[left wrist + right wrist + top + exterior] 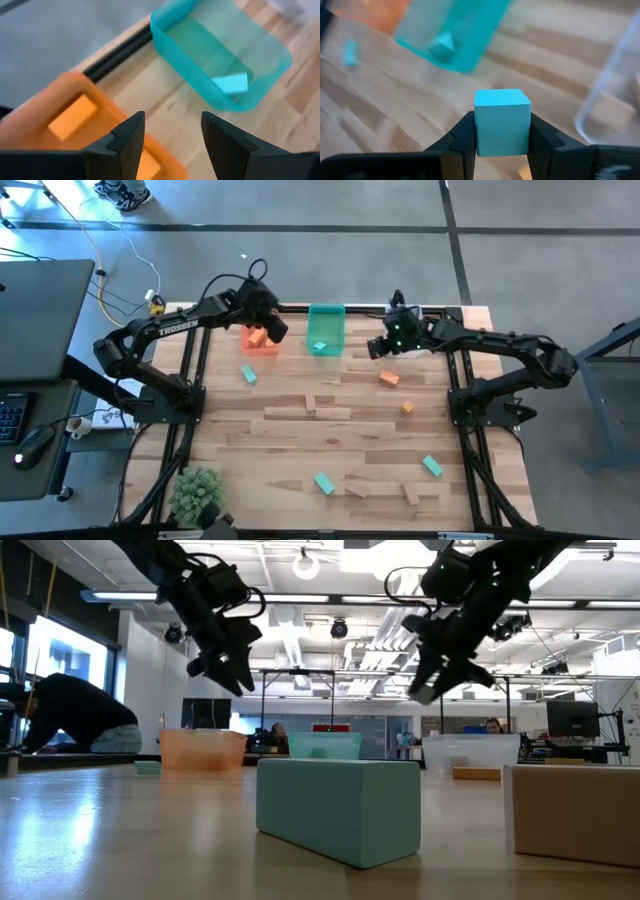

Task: Sort & place blocks by color
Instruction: Put the blue block into the green bin

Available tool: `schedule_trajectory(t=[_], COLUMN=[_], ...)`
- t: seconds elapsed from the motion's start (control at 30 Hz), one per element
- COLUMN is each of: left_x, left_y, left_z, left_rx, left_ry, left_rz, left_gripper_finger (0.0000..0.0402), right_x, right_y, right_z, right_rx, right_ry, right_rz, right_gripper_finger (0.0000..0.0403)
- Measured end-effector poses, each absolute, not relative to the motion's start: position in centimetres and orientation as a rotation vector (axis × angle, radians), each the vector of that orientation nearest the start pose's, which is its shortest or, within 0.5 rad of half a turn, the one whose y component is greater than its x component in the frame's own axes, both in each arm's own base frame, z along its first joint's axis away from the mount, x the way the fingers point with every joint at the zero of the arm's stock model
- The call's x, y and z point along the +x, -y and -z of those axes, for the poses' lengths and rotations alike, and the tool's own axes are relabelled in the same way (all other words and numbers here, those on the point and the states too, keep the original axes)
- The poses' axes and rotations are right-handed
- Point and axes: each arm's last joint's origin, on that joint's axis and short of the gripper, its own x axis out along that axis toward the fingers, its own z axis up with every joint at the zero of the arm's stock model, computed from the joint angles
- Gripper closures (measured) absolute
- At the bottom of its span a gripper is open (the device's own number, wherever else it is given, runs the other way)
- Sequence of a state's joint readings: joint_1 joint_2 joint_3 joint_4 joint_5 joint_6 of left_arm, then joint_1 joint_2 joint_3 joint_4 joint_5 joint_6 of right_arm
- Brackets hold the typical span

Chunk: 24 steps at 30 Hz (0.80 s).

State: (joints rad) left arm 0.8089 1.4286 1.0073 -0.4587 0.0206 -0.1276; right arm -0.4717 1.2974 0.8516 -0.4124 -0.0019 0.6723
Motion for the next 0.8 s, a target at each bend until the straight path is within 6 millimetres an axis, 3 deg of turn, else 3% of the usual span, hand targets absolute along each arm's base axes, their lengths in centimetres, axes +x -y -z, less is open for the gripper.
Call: schedule_trajectory(t=[0.4, 0.57, 0.8], left_x=[17.8, 17.3, 17.1], left_y=[-18.9, -18.5, -18.4], left_z=[-26.9, -27.7, -27.8], left_rx=[-0.349, -0.306, -0.27], left_ry=[-0.864, -0.856, -0.88], left_rz=[-0.822, -0.822, -0.816], left_gripper_finger=[0.022, 0.022, 0.022], right_x=[27.8, 29.7, 34.1], right_y=[13.9, 14.9, 16.5], right_z=[-22.2, -22.4, -23.2], right_rx=[0.833, 0.784, 0.63], right_ry=[-0.381, -0.365, -0.389], right_rz=[0.552, 0.55, 0.517], right_gripper_finger=[0.03, 0.03, 0.03])
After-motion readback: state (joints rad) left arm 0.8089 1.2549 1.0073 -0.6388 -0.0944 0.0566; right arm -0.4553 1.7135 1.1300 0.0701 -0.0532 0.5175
